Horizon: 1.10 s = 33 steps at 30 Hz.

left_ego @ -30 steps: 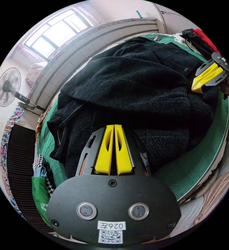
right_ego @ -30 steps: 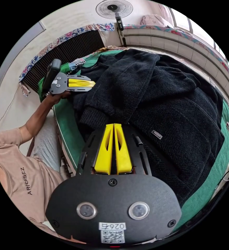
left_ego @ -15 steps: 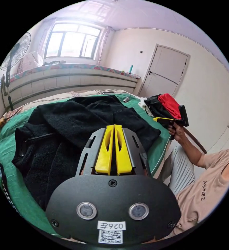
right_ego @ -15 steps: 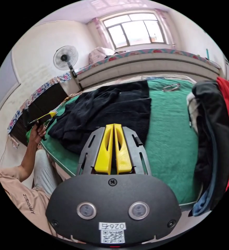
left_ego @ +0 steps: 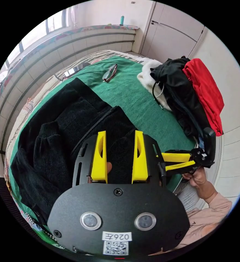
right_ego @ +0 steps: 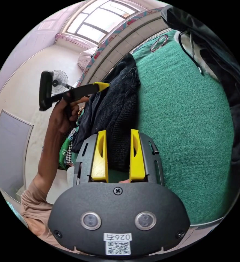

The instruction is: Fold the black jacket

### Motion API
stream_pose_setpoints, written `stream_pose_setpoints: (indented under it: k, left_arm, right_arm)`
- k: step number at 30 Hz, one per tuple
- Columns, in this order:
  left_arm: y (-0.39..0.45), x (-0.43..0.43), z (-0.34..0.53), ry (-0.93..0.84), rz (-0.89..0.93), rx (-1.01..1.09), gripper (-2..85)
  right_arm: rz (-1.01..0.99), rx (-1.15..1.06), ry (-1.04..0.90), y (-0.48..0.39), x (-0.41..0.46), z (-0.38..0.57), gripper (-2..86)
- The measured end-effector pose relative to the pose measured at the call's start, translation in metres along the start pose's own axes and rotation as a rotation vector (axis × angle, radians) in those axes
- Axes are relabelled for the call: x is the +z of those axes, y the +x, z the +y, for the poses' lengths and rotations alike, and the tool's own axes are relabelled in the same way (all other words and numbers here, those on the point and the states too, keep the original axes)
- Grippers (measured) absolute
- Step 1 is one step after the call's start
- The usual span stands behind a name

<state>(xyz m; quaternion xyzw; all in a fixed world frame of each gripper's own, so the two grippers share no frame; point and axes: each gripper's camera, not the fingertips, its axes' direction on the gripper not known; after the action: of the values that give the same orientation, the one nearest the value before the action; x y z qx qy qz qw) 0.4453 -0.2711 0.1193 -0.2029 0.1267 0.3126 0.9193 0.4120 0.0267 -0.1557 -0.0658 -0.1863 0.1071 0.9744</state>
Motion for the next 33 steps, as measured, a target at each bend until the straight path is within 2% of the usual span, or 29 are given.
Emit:
stream_pose_setpoints:
  k: [5,10,16,19,24,27,33]
  left_arm:
    - [0.000,0.039,-0.068,-0.180,-0.037,-0.078,17.2]
    - [0.003,0.030,-0.090,-0.236,-0.022,-0.031,17.8]
    - [0.006,0.013,-0.108,-0.218,-0.067,-0.039,19.7]
    - [0.018,0.026,-0.119,-0.295,-0.144,0.012,22.5]
    - [0.026,0.053,-0.126,-0.392,-0.199,0.020,28.6]
    - [0.014,0.041,-0.123,-0.391,-0.190,0.020,26.1]
    - [-0.018,0.000,-0.098,-0.306,-0.278,0.072,8.7]
  right_arm:
    - [-0.030,0.025,-0.013,0.008,0.000,-0.007,8.8]
    - [-0.065,0.122,0.086,0.023,-0.022,0.006,10.1]
    - [-0.026,0.048,0.003,0.017,-0.002,0.000,9.2]
    - [0.023,-0.003,-0.002,0.005,0.002,0.004,8.7]
    - [-0.136,-0.066,0.000,-0.005,0.013,0.015,4.2]
    - [-0.155,-0.132,0.060,-0.021,0.005,0.023,1.8]
    - [-0.068,-0.249,0.100,-0.053,0.006,0.040,0.8]
